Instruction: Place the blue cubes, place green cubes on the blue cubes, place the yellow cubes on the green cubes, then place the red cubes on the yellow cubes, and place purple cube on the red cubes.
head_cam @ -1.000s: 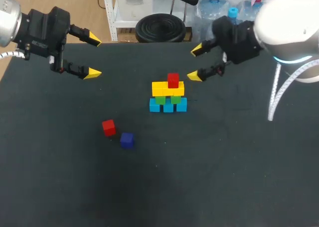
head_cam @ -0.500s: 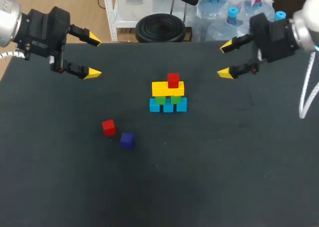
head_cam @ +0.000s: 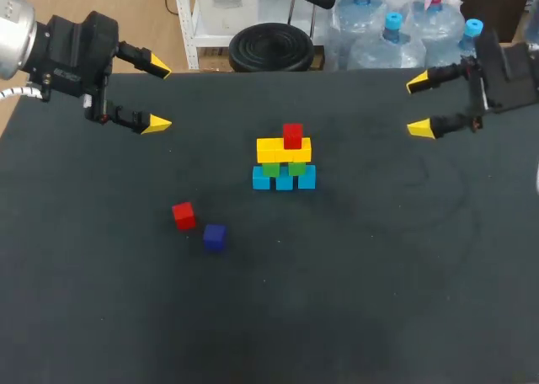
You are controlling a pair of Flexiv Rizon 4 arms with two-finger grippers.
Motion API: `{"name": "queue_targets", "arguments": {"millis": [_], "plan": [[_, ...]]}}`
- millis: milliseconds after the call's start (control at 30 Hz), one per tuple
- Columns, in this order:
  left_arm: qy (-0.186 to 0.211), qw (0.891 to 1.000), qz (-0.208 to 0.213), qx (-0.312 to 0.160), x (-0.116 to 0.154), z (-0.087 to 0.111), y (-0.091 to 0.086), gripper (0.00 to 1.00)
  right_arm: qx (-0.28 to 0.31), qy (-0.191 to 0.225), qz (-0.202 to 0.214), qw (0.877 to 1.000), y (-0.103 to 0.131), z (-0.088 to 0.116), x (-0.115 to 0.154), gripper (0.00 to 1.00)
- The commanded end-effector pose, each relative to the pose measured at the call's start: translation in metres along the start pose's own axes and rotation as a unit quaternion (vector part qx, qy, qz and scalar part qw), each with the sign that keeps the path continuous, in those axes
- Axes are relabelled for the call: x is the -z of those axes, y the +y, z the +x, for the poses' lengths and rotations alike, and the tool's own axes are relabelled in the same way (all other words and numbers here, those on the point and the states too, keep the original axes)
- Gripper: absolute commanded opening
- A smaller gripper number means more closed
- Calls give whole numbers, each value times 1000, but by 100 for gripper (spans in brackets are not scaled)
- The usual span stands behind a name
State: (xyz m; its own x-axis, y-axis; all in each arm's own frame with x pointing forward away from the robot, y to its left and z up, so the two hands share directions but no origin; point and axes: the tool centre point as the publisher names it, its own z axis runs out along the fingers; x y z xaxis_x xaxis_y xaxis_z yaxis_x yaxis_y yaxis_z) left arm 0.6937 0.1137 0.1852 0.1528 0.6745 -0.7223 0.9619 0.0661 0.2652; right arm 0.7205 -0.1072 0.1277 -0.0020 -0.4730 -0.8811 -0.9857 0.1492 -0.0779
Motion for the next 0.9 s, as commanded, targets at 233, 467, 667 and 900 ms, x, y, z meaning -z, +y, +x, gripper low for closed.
{"name": "queue_targets", "arguments": {"millis": [233,467,667,900], "plan": [[-3,1000,-1,-2,0,2,-1,100,2,-15,-7,1000,-3,3,3,100],[10,1000,21,-13,-9,6,-4,100,2,-15,-7,1000,-3,3,3,100],[11,999,-6,37,-24,10,-25,100,2,-15,-7,1000,-3,3,3,100],[26,996,-44,67,-34,7,-53,100,2,-15,-7,1000,-3,3,3,100]]}}
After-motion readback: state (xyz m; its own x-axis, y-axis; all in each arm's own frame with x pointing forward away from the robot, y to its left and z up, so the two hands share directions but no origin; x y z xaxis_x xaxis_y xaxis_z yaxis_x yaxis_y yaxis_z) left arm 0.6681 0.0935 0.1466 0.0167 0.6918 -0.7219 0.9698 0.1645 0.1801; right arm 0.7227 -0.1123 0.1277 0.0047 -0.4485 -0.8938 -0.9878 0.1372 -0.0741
